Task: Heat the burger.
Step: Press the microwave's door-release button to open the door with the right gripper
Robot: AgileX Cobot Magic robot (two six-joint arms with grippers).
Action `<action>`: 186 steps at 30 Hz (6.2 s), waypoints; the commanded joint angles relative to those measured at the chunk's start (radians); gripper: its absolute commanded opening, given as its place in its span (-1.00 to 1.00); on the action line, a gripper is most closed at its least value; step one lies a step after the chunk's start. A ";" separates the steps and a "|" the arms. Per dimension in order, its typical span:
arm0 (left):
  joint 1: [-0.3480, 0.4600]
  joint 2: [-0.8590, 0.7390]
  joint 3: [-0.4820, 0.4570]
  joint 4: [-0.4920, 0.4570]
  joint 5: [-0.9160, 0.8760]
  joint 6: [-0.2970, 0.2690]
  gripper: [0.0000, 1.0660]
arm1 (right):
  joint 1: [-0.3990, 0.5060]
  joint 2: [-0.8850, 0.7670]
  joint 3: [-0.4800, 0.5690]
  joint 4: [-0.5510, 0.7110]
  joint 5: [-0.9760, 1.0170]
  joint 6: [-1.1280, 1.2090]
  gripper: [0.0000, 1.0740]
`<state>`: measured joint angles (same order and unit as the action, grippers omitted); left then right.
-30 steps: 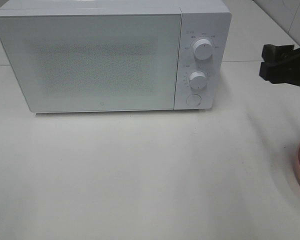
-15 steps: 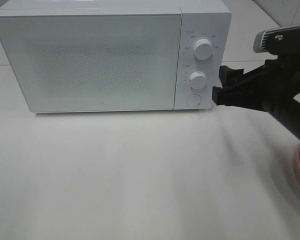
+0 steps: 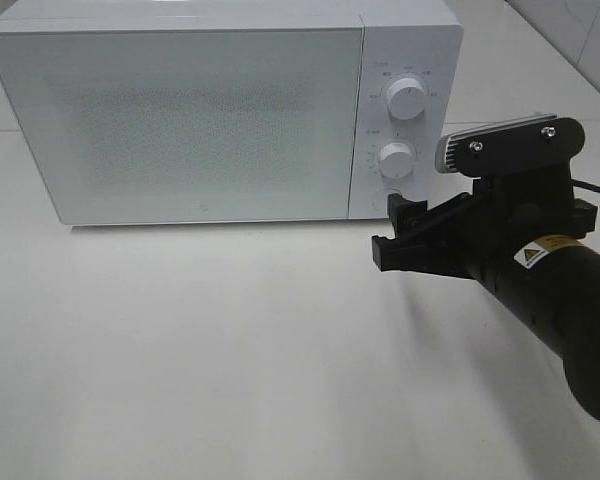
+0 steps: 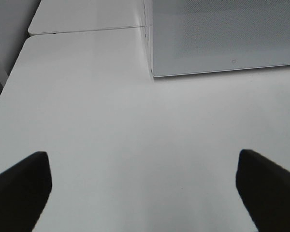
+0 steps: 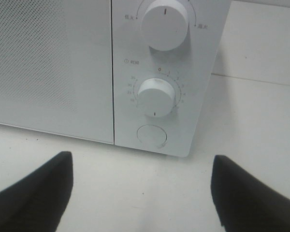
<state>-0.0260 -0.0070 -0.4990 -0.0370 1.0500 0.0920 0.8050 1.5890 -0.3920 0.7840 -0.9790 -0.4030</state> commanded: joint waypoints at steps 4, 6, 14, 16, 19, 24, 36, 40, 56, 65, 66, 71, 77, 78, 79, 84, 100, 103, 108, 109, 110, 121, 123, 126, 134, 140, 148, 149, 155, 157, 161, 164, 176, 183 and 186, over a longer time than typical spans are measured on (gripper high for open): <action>-0.006 -0.022 0.002 0.000 -0.010 0.002 0.81 | 0.003 0.029 0.002 -0.001 -0.019 0.368 0.29; -0.006 -0.022 0.002 0.001 -0.010 0.002 0.81 | 0.003 0.029 0.002 -0.001 -0.011 0.505 0.20; -0.006 -0.022 0.002 0.001 -0.010 0.002 0.81 | 0.003 0.029 0.002 -0.004 -0.009 1.008 -0.32; -0.006 -0.022 0.002 0.001 -0.010 0.002 0.81 | 0.003 0.029 0.002 -0.004 -0.009 1.066 -0.41; -0.006 -0.022 0.002 0.001 -0.010 0.002 0.81 | 0.003 0.029 0.002 -0.004 -0.015 1.272 -0.66; -0.006 -0.022 0.002 0.001 -0.010 0.002 0.81 | 0.003 0.029 0.002 -0.004 -0.011 1.440 -0.88; -0.006 -0.022 0.002 0.001 -0.010 0.002 0.81 | 0.000 0.078 -0.010 -0.001 0.033 1.521 -1.00; -0.006 -0.022 0.002 0.001 -0.010 0.002 0.81 | -0.012 0.143 -0.038 -0.013 0.027 1.561 -1.00; -0.006 -0.022 0.002 0.001 -0.010 0.002 0.81 | -0.194 0.315 -0.198 -0.215 0.068 1.677 -1.00; -0.006 -0.022 0.002 0.003 -0.010 0.002 0.81 | -0.245 0.392 -0.276 -0.254 0.070 1.744 -1.00; -0.006 -0.022 0.002 0.003 -0.010 0.002 0.81 | -0.245 0.392 -0.276 -0.254 0.070 1.744 -1.00; -0.006 -0.022 0.002 0.003 -0.010 0.002 0.81 | -0.245 0.423 -0.312 -0.272 0.075 1.761 -1.00; -0.006 -0.021 0.002 0.004 -0.010 0.007 0.81 | -0.245 0.471 -0.356 -0.272 0.075 1.762 -1.00; -0.006 -0.021 0.002 0.004 -0.010 0.007 0.81 | -0.245 0.478 -0.362 -0.271 0.075 1.763 -1.00; -0.006 -0.021 0.002 0.004 -0.010 0.007 0.81 | -0.245 0.478 -0.362 -0.271 0.075 1.763 -1.00; -0.006 -0.021 0.002 0.004 -0.010 0.007 0.81 | -0.256 0.498 -0.390 -0.274 0.083 1.762 -1.00; -0.006 -0.021 0.002 0.004 -0.010 0.007 0.81 | -0.291 0.498 -0.410 -0.291 0.111 1.748 -1.00; -0.006 -0.021 0.002 0.004 -0.010 0.007 0.81 | -0.291 0.500 -0.410 -0.291 0.119 1.749 -1.00; -0.006 -0.021 0.002 0.004 -0.010 0.007 0.81 | -0.291 0.533 -0.435 -0.300 0.093 1.759 -1.00; -0.006 -0.021 0.002 0.004 -0.010 0.007 0.81 | -0.291 0.533 -0.435 -0.300 0.093 1.759 -1.00; -0.006 -0.021 0.002 0.004 -0.010 0.007 0.81 | -0.291 0.536 -0.442 -0.305 0.092 1.759 -1.00; -0.006 -0.021 0.002 0.004 -0.010 0.009 0.81 | -0.291 0.548 -0.460 -0.290 -0.041 1.731 -1.00; -0.006 -0.021 0.002 0.004 -0.010 0.009 0.81 | -0.291 0.548 -0.461 -0.290 -0.081 1.731 -1.00; -0.006 -0.021 0.002 0.004 -0.010 0.009 0.81 | -0.291 0.548 -0.467 -0.289 -0.100 1.731 -1.00; -0.006 -0.021 0.002 0.004 -0.010 0.009 0.81 | -0.291 0.548 -0.518 -0.270 -0.107 1.731 -1.00; -0.006 -0.021 0.002 0.004 -0.010 0.009 0.81 | -0.291 0.574 -0.557 -0.264 -0.183 1.714 -1.00; -0.006 -0.021 0.002 0.004 -0.010 0.009 0.81 | -0.303 0.611 -0.612 -0.280 -0.289 1.707 -1.00; -0.006 -0.021 0.002 0.004 -0.010 0.009 0.81 | -0.303 0.611 -0.612 -0.291 -0.307 1.705 -1.00; -0.006 -0.021 0.002 0.004 -0.010 0.009 0.81 | -0.303 0.611 -0.612 -0.290 -0.289 1.705 -1.00; -0.006 -0.021 0.002 0.004 -0.010 0.009 0.81 | -0.303 0.611 -0.612 -0.290 -0.288 1.705 -1.00; -0.006 -0.021 0.002 0.004 -0.010 0.009 0.81 | -0.303 0.611 -0.601 -0.287 -0.251 1.706 -1.00; -0.006 -0.021 0.002 0.004 -0.010 0.009 0.81 | -0.300 0.598 -0.577 -0.287 -0.212 1.710 -1.00; -0.006 -0.021 0.002 0.004 -0.010 0.009 0.81 | -0.287 0.550 -0.491 -0.313 -0.036 1.727 -1.00; -0.006 -0.021 0.002 0.005 -0.010 0.009 0.81 | -0.287 0.490 -0.423 -0.404 0.135 1.728 -1.00; -0.006 -0.021 0.002 0.005 -0.010 0.009 0.81 | -0.287 0.461 -0.387 -0.410 0.171 1.727 -1.00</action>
<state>-0.0260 -0.0070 -0.4990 -0.0290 1.0500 0.1000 0.5220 2.0870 -0.8050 0.3970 -0.8440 1.3310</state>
